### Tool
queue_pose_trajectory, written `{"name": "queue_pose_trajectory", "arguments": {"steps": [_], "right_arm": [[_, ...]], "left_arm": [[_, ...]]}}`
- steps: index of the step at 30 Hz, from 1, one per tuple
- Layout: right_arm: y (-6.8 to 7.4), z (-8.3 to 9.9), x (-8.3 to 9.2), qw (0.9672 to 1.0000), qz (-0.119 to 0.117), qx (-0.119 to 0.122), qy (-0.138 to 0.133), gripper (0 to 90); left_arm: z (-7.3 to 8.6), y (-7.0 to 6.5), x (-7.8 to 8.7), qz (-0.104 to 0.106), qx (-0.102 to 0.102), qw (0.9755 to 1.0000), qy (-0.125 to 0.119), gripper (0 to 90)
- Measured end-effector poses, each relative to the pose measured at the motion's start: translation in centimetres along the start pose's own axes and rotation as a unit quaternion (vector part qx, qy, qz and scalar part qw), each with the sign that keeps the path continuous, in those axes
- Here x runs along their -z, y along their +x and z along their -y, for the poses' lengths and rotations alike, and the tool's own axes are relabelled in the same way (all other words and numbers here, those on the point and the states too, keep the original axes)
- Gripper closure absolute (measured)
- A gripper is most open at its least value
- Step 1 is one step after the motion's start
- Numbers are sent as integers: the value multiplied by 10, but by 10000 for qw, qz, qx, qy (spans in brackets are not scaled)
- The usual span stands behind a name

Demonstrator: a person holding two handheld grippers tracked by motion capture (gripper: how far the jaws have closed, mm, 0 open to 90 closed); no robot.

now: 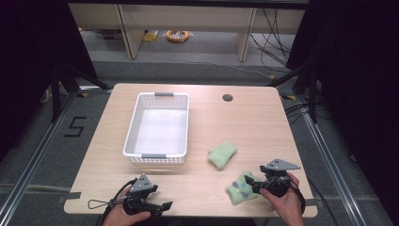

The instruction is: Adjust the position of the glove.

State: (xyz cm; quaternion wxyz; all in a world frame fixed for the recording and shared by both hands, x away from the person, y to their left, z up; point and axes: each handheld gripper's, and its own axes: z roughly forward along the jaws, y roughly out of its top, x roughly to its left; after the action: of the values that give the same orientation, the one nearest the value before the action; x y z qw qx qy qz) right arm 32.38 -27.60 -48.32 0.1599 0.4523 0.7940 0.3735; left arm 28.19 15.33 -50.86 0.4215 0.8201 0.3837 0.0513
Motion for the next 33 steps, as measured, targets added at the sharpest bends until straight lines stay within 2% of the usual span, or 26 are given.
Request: {"name": "queue_pose_trajectory", "arguments": {"steps": [2,12,14,15,17,19,20,22,24,26,29,33], "right_arm": [[-1,0,0,10000,13,92,-14,259],[-1,-2,-1,9998,-44,174,-30,274],[1,-3,-2,9998,-90,177,9,273],[2,-3,-2,9998,-83,177,18,274],[3,-4,-3,9996,-135,230,14,274],[4,-5,-3,9996,-66,266,16,275],[4,-5,-4,9995,-142,273,0,275],[4,-7,-5,9993,-125,353,-15,283],[6,-11,-6,9990,-257,361,33,302],[7,-12,-6,9993,-181,332,17,305],[7,-16,-8,9987,-184,473,-12,323],[7,-21,-10,9985,-212,494,-41,327]], "left_arm": [[0,0,0,1,7,10000,1,162],[0,0,0,5,23,10000,-24,162],[0,0,0,-2,-1,10000,-4,162],[0,1,1,2,-98,9999,81,162],[0,1,1,-1,-95,9999,69,162],[0,0,0,-4,-44,10000,25,162],[-1,1,1,-4,-100,9999,75,162],[-1,1,0,-9,-75,9999,72,162],[-1,1,0,-13,-86,9999,80,162],[-1,1,0,-8,-86,9999,82,162],[-1,1,0,-7,-100,9999,87,162],[-1,1,0,-10,-94,9999,80,162]]}}
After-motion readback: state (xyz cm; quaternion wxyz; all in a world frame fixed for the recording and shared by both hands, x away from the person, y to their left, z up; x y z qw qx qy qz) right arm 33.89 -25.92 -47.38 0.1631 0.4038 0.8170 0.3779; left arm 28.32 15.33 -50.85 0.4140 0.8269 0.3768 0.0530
